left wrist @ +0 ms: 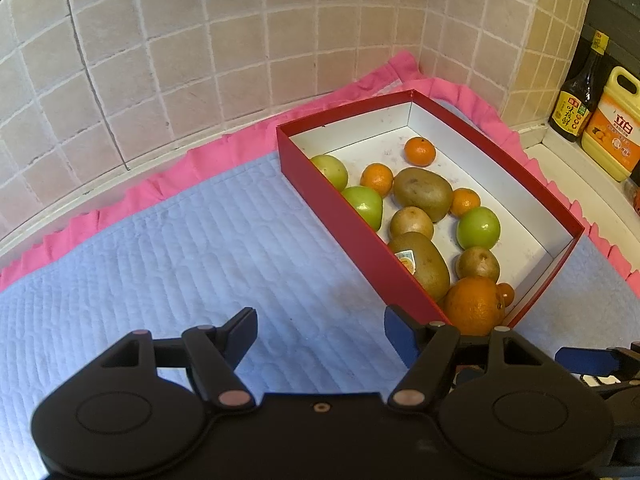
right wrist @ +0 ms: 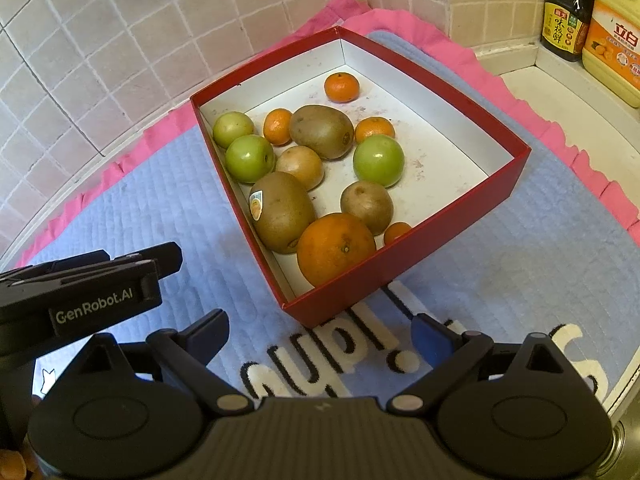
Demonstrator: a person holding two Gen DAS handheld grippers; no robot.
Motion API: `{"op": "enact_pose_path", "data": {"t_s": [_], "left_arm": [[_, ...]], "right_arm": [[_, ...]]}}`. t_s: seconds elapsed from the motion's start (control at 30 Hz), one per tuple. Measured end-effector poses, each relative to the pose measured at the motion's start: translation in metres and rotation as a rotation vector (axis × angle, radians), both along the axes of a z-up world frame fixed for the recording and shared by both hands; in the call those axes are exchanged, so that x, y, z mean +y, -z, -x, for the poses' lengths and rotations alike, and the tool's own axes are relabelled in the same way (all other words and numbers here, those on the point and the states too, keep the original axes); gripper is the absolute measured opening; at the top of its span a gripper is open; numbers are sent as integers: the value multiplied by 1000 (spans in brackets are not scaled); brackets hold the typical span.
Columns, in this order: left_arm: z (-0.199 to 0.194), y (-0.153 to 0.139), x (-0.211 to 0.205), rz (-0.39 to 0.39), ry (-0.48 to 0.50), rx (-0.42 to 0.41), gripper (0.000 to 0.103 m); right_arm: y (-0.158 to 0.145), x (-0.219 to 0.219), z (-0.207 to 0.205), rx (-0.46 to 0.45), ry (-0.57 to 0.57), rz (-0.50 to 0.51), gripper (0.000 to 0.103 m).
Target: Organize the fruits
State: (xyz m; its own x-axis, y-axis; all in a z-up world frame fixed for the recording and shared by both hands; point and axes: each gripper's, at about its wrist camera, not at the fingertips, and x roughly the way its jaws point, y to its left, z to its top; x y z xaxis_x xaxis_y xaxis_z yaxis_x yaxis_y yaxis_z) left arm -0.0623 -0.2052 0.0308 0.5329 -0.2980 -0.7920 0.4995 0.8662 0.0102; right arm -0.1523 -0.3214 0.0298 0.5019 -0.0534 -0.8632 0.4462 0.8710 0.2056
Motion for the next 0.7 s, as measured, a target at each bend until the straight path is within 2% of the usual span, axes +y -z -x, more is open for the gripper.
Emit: {"op": "enact_pose_path", "data": {"t_s": [0.7], "left_arm": [[0,-3,1,17,-17,4,85]], "right_arm": [[-1,3,-1,-2,-3,-1,99]]}}
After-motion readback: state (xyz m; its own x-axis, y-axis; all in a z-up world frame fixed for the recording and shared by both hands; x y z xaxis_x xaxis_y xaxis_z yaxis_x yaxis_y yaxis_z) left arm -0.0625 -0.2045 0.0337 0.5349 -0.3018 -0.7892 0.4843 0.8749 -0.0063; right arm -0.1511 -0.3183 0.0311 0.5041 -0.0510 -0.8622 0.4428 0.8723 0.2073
